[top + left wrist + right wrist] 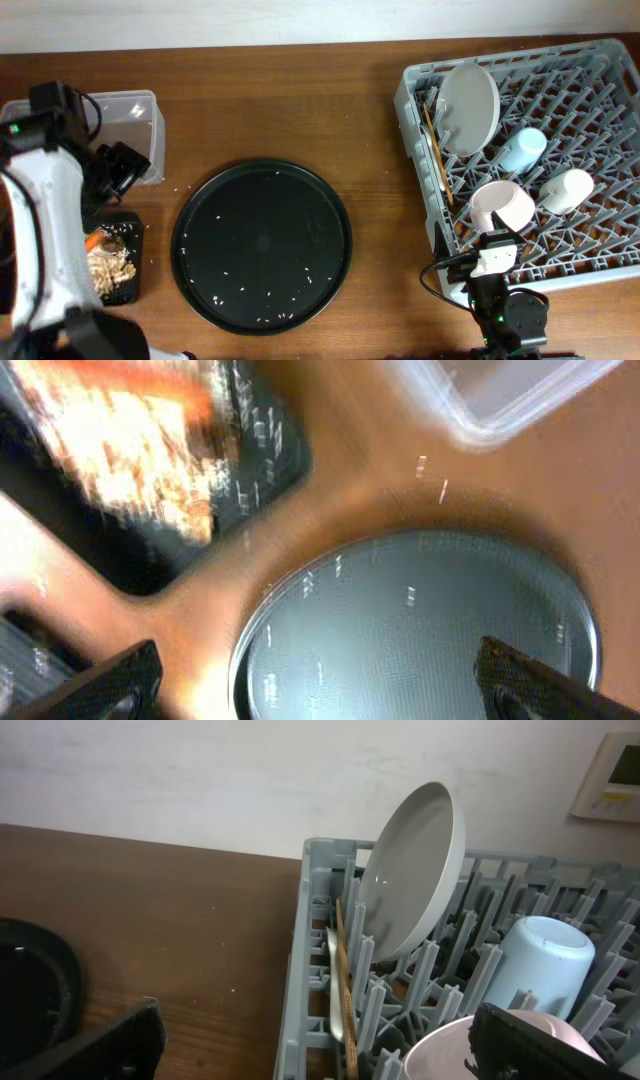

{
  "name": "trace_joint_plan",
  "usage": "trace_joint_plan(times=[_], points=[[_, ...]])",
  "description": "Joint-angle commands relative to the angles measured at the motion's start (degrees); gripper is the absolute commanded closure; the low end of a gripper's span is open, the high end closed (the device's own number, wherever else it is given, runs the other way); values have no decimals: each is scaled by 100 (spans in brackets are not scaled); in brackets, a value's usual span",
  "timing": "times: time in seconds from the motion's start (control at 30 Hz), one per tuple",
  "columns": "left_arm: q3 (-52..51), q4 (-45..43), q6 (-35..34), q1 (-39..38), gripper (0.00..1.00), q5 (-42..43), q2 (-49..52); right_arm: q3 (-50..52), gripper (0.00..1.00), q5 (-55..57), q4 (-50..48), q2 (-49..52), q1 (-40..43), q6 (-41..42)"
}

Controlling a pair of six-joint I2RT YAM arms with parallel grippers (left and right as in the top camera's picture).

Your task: Sort waste into correct bins and load items into the dishwasher rack

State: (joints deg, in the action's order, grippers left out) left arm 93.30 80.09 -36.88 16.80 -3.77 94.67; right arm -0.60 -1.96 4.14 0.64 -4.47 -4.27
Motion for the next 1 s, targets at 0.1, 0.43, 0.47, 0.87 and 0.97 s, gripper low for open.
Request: trace_joint_plan(times=[0.1, 0.43, 0.47, 0.87, 0.97], points=[[-3032, -3215, 1491, -988, 1, -774, -3003, 28, 1, 50, 33, -44, 37, 44], [-7884, -8535, 2649, -1156, 1, 1628, -6542, 28, 1, 48, 33, -44, 37, 42], [-8192, -8727, 2649, -1161, 1, 1624, -6778, 28, 1, 48, 33, -44, 37, 42], [-9278, -8096, 2651, -2087, 1, 70, -9383, 28, 2, 48, 33, -44, 37, 44], [-9278, -7547, 2656, -2087, 1, 50, -9440, 28, 1, 48, 33, -44, 37, 44]])
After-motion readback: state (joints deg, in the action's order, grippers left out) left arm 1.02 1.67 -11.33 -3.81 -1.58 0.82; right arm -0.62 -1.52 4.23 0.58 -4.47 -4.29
